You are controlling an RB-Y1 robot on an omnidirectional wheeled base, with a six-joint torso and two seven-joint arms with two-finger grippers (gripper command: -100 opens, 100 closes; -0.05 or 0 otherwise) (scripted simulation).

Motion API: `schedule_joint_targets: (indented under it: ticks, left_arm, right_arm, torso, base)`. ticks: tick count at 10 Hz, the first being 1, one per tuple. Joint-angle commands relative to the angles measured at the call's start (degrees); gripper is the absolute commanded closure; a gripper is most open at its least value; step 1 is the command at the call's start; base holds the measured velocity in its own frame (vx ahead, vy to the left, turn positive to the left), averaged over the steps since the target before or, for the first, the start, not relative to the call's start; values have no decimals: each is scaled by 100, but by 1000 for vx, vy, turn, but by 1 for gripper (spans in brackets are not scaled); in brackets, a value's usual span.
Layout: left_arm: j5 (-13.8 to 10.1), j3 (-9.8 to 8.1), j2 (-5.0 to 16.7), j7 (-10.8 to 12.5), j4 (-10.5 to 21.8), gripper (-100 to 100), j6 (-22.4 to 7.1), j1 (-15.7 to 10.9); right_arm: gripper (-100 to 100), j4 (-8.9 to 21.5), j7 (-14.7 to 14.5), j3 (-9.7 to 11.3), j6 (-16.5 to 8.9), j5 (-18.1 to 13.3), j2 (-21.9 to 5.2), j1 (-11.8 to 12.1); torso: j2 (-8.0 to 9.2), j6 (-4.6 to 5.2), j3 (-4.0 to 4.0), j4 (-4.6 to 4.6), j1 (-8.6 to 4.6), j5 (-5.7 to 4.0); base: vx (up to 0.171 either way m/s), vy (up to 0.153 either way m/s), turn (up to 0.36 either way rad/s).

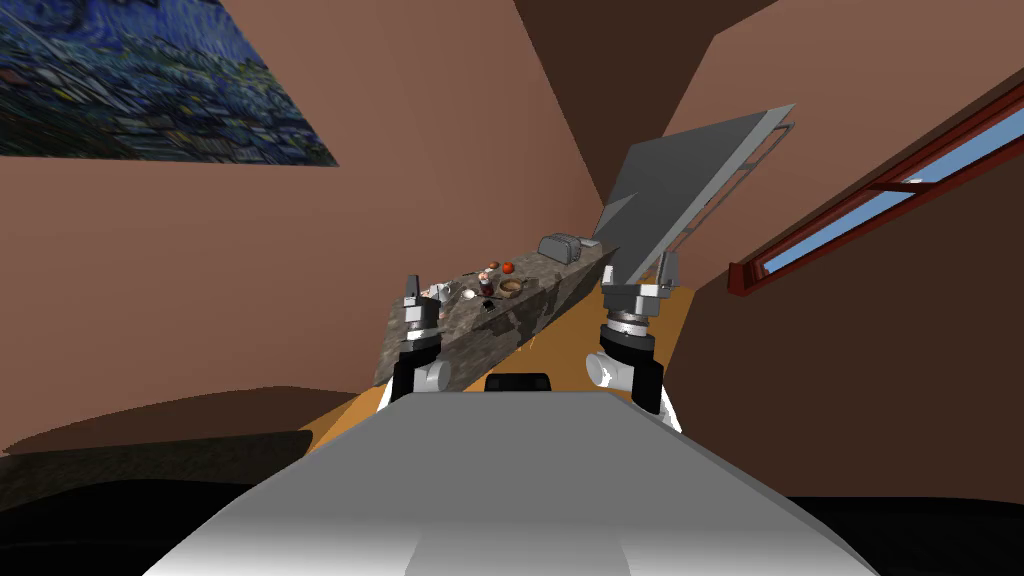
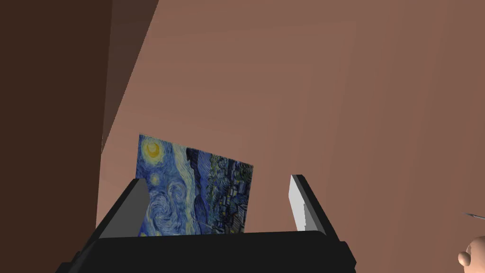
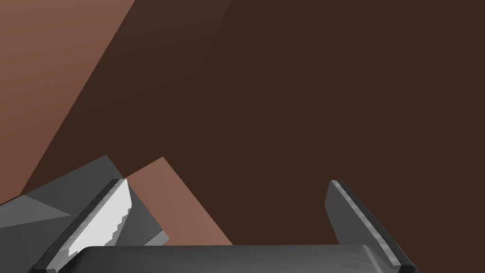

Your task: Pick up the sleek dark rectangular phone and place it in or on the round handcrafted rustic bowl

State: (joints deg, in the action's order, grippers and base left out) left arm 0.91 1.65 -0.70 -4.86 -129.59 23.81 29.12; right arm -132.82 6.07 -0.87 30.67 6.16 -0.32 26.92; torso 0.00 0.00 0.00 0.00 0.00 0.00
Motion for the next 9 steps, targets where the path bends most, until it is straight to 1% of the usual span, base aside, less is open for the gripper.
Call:
schedule_joint_targets:
  ticks: [1, 2, 4, 5, 7, 8, 9]
  left_arm:
    - [-3, -25, 209, 53, 38, -100, -20, 97]
    - [-7, -51, 378, 105, 76, -100, -40, 194]
    - [-17, -125, 737, 257, 185, -100, -98, 473]
    - [-17, -125, 782, 257, 185, -100, -98, 473]
    - [-33, -228, 1154, 461, 333, -100, -177, 847]
    - [-33, -228, 1255, 461, 333, -100, -177, 847]
    - [-43, -289, 1472, 579, 419, -100, -224, 1062]
  right_arm:
    - [0, 0, 0, 0, 0, 0, 0, 0]
    - [0, 0, 0, 0, 0, 0, 0, 0]
    - [0, 0, 0, 1, 0, 0, 1, 0]
    - [0, 0, 0, 1, 0, 0, 2, 0]
    - [0, 0, 0, 1, 0, 0, 1, 1]
    - [0, 0, 0, 1, 0, 0, 1, 1]
    - [0, 0, 0, 1, 0, 0, 1, 0]
  torso:
    - [0, 0, 0, 0, 0, 0]
    - [0, -1, 0, 0, -11, -2]
    - [0, 0, 0, 0, -44, -9]
    - [-3, 0, -2, -1, -62, -13]
    - [-17, -1, -10, -4, -40, -9]
    - [-17, 0, -10, -4, -52, -11]
    - [-13, 0, -8, -3, -44, -11]
  base:
    - [3, -39, 16]
    - [5, -76, 42]
    - [9, -152, 43]
    - [40, -119, 24]
    - [52, -124, 33]
    - [30, -117, 24]
    - [31, -106, 18]
